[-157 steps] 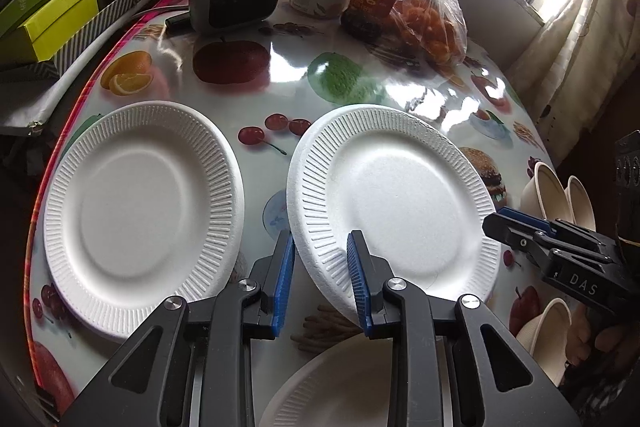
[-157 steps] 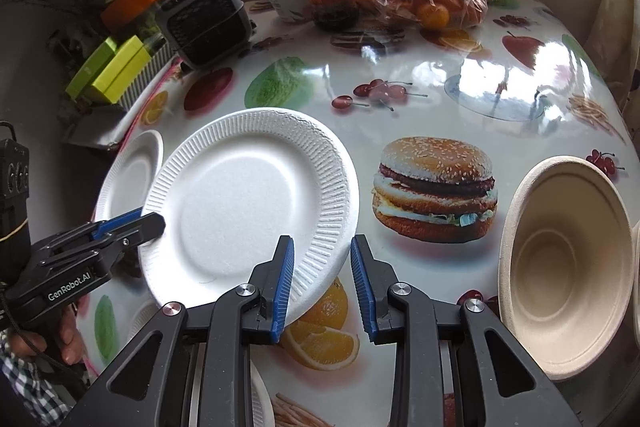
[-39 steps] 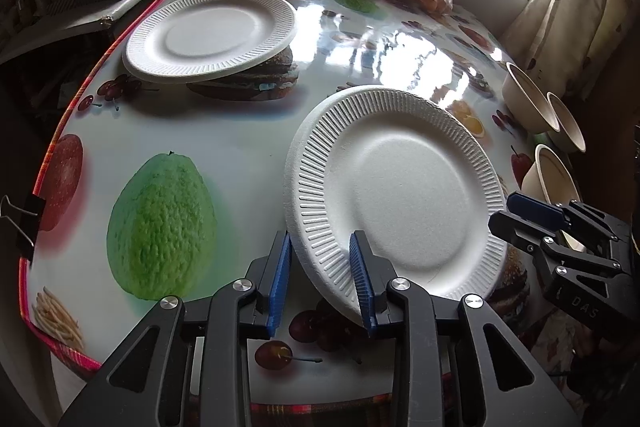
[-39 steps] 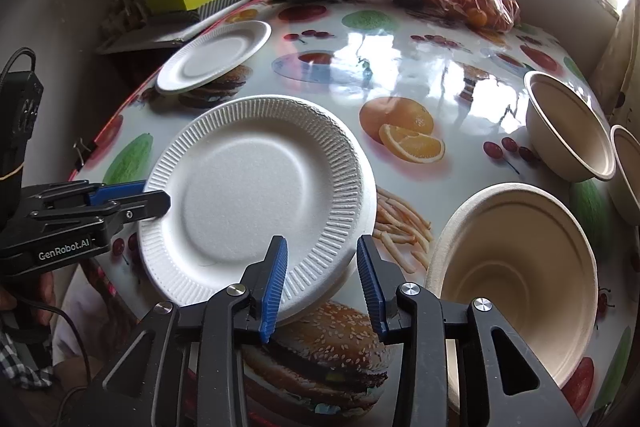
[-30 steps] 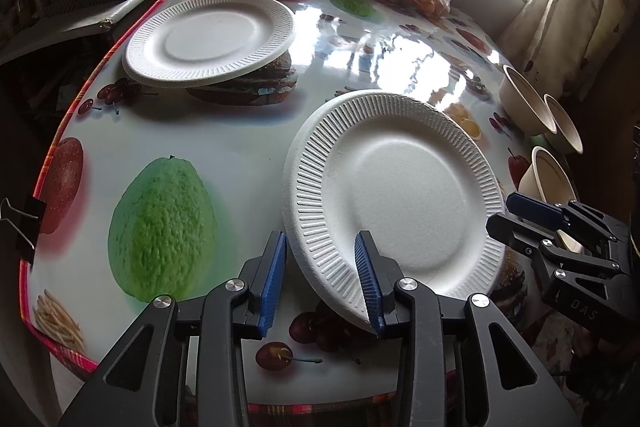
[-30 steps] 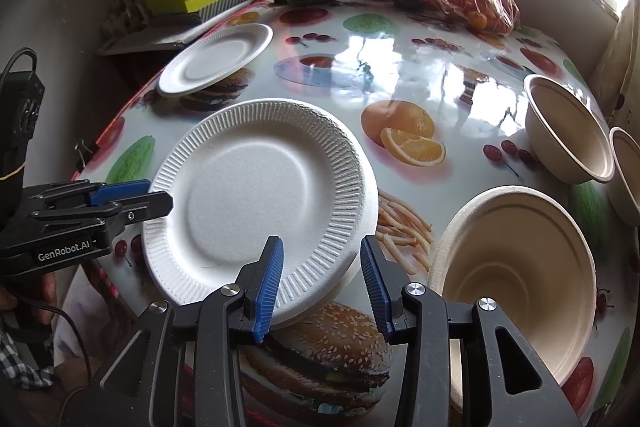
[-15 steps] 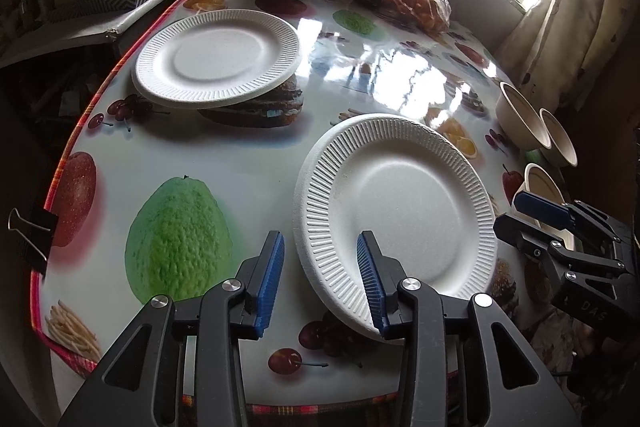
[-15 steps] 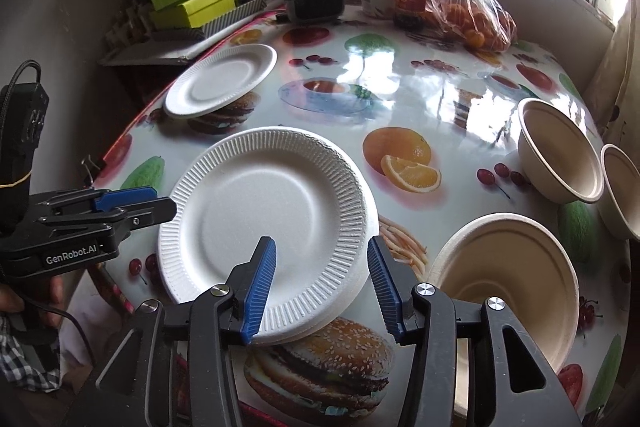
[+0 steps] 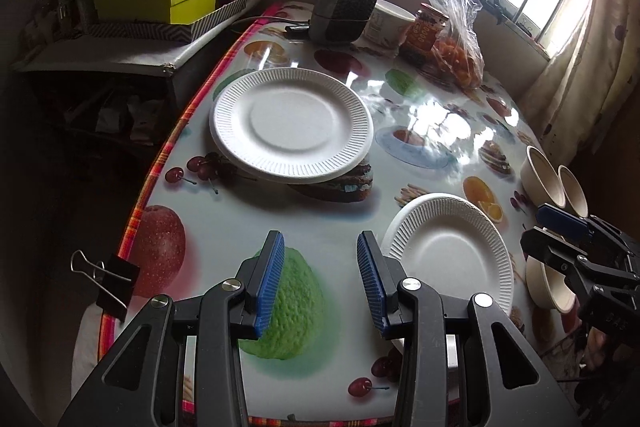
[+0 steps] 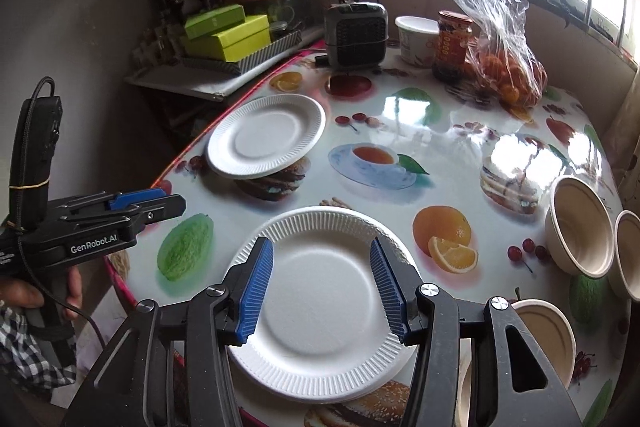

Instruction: Organize plates and bowls

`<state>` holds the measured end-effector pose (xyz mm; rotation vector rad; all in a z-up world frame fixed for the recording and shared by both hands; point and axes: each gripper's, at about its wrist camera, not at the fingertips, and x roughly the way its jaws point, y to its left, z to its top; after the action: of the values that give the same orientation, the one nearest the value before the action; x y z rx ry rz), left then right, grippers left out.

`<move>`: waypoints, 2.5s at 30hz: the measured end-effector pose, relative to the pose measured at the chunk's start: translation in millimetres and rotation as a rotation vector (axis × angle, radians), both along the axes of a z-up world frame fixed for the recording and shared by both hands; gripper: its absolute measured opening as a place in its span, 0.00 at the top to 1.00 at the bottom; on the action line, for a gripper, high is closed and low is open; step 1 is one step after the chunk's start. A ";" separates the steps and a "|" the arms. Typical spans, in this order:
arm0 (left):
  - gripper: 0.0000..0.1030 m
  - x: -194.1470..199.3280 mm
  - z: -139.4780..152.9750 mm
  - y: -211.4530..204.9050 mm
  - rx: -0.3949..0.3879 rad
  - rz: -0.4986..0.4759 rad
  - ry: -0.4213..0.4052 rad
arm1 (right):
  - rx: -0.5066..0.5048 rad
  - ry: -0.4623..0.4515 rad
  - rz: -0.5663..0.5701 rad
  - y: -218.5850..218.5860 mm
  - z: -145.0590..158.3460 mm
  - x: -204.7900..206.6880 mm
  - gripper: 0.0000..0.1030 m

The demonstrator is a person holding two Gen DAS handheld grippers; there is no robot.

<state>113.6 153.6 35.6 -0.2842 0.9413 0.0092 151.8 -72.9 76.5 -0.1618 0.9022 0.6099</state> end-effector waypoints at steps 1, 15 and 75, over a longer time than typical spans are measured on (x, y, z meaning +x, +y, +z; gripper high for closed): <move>0.62 1.2 2.4 6.1 -0.002 0.009 -0.006 | 0.001 -0.001 0.009 5.6 1.0 1.9 0.51; 0.62 25.9 12.5 77.6 -0.012 0.124 -0.031 | 0.006 0.025 0.072 84.6 1.3 45.6 0.51; 0.71 120.1 -57.7 113.3 -0.182 0.121 0.107 | -0.023 0.252 -0.061 129.4 -81.6 183.0 0.66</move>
<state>233.7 266.9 -22.0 -0.5132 1.0319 0.0508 334.8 56.5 -5.1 -0.0789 1.1536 0.5706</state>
